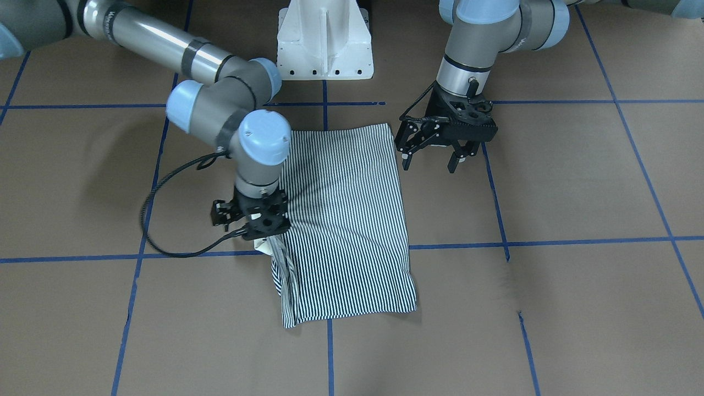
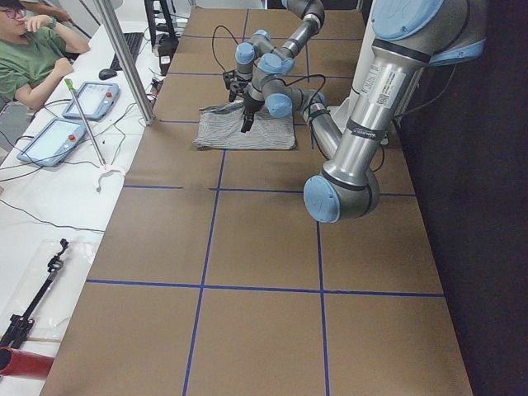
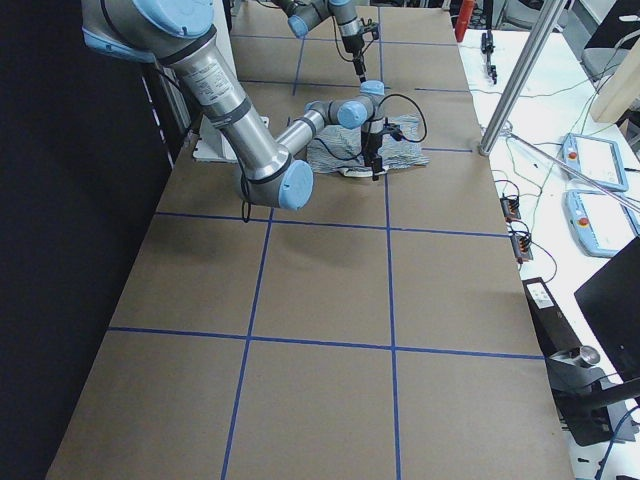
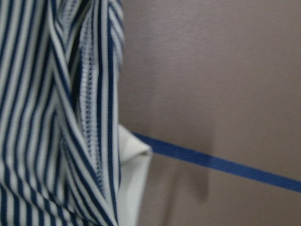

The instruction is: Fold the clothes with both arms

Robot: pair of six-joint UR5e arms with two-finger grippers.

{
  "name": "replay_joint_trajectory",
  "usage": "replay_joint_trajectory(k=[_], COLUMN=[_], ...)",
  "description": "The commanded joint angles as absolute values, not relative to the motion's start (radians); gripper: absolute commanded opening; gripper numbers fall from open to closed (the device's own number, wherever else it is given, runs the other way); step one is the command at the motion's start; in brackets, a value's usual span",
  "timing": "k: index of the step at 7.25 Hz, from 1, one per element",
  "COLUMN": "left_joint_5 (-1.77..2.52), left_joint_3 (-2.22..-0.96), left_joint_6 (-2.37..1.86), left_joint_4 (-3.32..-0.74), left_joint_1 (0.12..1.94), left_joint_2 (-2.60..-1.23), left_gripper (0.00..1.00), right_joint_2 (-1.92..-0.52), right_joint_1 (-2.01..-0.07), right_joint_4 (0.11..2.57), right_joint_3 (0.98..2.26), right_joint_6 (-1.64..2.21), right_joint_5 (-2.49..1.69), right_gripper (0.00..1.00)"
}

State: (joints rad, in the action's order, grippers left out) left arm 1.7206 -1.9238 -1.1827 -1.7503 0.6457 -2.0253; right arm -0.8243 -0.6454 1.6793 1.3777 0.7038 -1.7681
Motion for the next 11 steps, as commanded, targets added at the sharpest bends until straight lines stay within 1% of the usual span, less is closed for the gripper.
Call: replay_joint_trajectory(k=[1,3,4,5,6,7,9,10,11], left_joint_5=[1.720,1.720,1.720,1.720,1.721,1.758,1.801,1.775,1.725], left_joint_3=[-1.924,-1.925,-1.930,-1.927,-1.908,-1.896,-1.884,-1.884,-1.875], left_joint_6=[-1.187,-1.186,-1.186,-1.187,-1.201,-1.330,-1.627,-1.802,-1.871], left_joint_4=[-1.750,-1.750,-1.750,-1.750,-1.750,-1.747,-1.715,-1.631,-1.555], left_joint_1=[0.646,0.646,0.646,0.647,0.643,0.626,0.518,0.391,0.321], left_joint_2=[-2.028,-2.025,-2.023,-2.023,-2.023,-2.026,-2.031,-2.043,-2.078], left_gripper=[1.00,1.00,1.00,1.00,1.00,1.00,1.00,0.99,0.98], right_joint_2=[-0.913,-0.862,-0.795,-0.700,-0.693,-0.709,-0.837,-0.917,-0.951], right_joint_1=[-0.719,-0.718,-0.727,-0.729,-0.730,-0.735,-0.730,-0.730,-0.730], right_joint_4=[1.686,1.672,1.669,1.617,1.552,1.558,1.578,1.578,1.578], right_joint_3=[1.453,1.441,1.387,1.291,1.295,1.361,1.557,1.659,1.708], right_joint_6=[0.597,0.612,0.614,0.624,0.668,0.728,0.884,0.946,0.987], right_joint_5=[-1.784,-1.804,-1.802,-1.804,-1.866,-1.959,-1.995,-2.050,-2.057], right_gripper=[1.00,1.00,1.00,1.00,1.00,1.00,1.00,1.00,1.00])
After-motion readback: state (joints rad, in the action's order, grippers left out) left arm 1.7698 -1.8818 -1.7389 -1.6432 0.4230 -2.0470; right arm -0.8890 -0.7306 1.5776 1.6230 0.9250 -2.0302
